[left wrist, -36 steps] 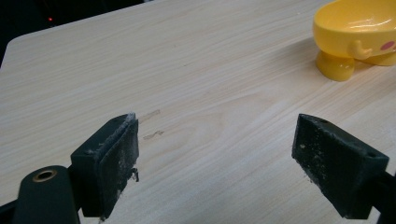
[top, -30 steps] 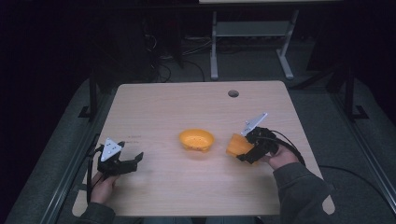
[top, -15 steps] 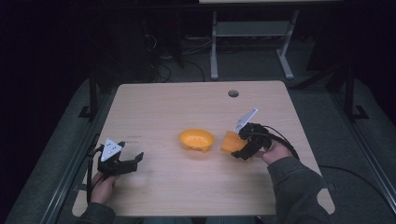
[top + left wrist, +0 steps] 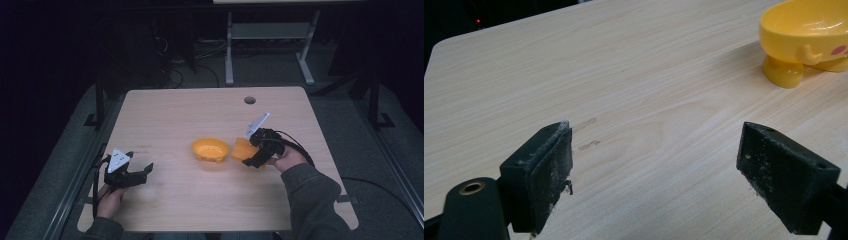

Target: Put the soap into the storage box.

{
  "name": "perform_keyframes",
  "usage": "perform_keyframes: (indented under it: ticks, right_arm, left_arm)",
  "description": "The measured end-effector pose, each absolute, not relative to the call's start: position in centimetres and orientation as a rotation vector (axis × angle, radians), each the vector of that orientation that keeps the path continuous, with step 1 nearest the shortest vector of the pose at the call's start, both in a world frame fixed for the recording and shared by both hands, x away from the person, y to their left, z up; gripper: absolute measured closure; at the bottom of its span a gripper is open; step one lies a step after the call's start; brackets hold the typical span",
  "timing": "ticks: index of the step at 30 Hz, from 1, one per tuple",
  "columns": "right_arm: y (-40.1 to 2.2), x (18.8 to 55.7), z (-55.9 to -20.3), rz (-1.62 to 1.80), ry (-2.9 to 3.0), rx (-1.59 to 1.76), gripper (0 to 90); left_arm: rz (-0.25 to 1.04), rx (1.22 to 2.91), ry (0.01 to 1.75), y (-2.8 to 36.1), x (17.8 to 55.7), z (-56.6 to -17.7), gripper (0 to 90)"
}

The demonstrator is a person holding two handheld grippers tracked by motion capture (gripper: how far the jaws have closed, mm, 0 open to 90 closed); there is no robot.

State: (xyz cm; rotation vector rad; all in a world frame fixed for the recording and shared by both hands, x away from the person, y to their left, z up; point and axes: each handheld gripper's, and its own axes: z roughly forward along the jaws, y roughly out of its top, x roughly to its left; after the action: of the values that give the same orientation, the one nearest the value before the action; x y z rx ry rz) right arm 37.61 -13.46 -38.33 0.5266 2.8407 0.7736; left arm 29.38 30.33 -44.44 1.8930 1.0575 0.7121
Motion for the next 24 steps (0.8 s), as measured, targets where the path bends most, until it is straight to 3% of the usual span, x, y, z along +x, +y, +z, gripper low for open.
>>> perform_keyframes:
  ticks: [24]
  right_arm:
    - [-11.5,38.5,-37.2,0.758,2.848,0.465,20.4]
  left_arm:
    - [0.715,1.892,1.053,30.4,29.4,-44.4,14.0]
